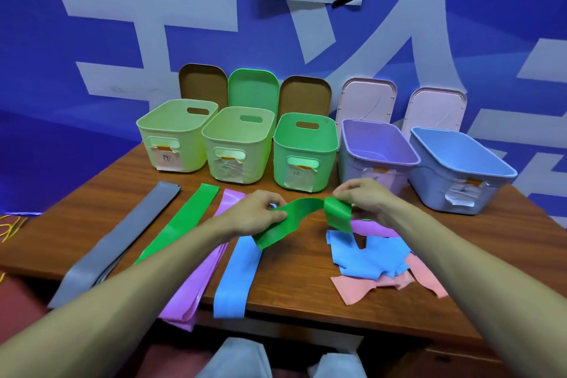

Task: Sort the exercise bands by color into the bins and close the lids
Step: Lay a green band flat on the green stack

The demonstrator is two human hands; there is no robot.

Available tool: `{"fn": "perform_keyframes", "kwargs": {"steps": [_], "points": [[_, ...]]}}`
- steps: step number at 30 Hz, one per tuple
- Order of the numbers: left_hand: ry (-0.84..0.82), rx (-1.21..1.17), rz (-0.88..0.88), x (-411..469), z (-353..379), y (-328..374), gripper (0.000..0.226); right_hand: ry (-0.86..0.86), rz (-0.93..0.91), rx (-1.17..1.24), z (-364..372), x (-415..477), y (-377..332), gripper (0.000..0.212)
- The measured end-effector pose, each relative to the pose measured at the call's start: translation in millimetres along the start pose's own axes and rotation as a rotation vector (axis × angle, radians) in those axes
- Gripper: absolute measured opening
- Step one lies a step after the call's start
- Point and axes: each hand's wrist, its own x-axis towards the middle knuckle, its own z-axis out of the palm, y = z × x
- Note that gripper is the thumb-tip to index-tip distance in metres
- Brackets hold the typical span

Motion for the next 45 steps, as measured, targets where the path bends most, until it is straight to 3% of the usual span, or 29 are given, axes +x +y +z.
{"fn": "perform_keyframes", "kwargs": {"steps": [3,5,7,9,13,17,20,24,27,30,32,34,37,40,45], "points": [[-0.013,0.497,0.204,6,-15,18,0.016,-0.026,-0.047,-0.283,0,-3,3,0.012],[0.016,0.717,0.314,11,-26,39,0.020,0.018,-0.185,-0.417,0,-6,-1,0.022],[0.097,0.866,0.390,16,-36,62,0.023,0.041,-0.341,-0.337,2,-12,-11,0.028],[0.156,0.896,0.413,21,-44,81,0.030,-0.064,-0.389,-0.069,5,-20,-24,0.029],[0.192,0.701,0.410,24,-58,107,0.042,-0.264,-0.349,0.244,9,-31,-42,0.043],[0.172,0.582,0.413,25,-70,108,0.040,-0.272,-0.428,0.189,16,-39,-49,0.058],[0.195,0.453,0.360,22,-77,102,0.035,-0.277,-0.462,0.253,17,-44,-54,0.046],[0.333,-0.030,0.283,22,-82,86,0.024,-0.334,-0.417,0.318,20,-52,-60,0.010],[0.440,-0.439,0.153,18,-68,67,0.045,-0.274,-0.363,0.434,24,-53,-64,0.016],[0.210,-0.694,0.030,2,-34,30,0.073,-0.222,-0.278,0.618,25,-49,-67,0.034],[-0.018,-0.697,0.003,-13,-8,2,0.082,-0.215,-0.217,0.743,26,-43,-66,0.041],[-0.154,-0.583,-0.014,-29,14,-14,0.066,-0.222,-0.204,0.754,28,-40,-65,0.028],[-0.121,-0.550,-0.004,-43,36,-20,0.026,-0.230,-0.187,0.717,33,-33,-58,0.024],[-0.045,-0.594,-0.032,-47,50,-27,0.020,-0.201,-0.164,0.607,41,-24,-46,0.024],[-0.079,-0.601,-0.169,-49,68,-37,0.016,-0.115,-0.078,0.403,57,3,-22,0.024]]}}
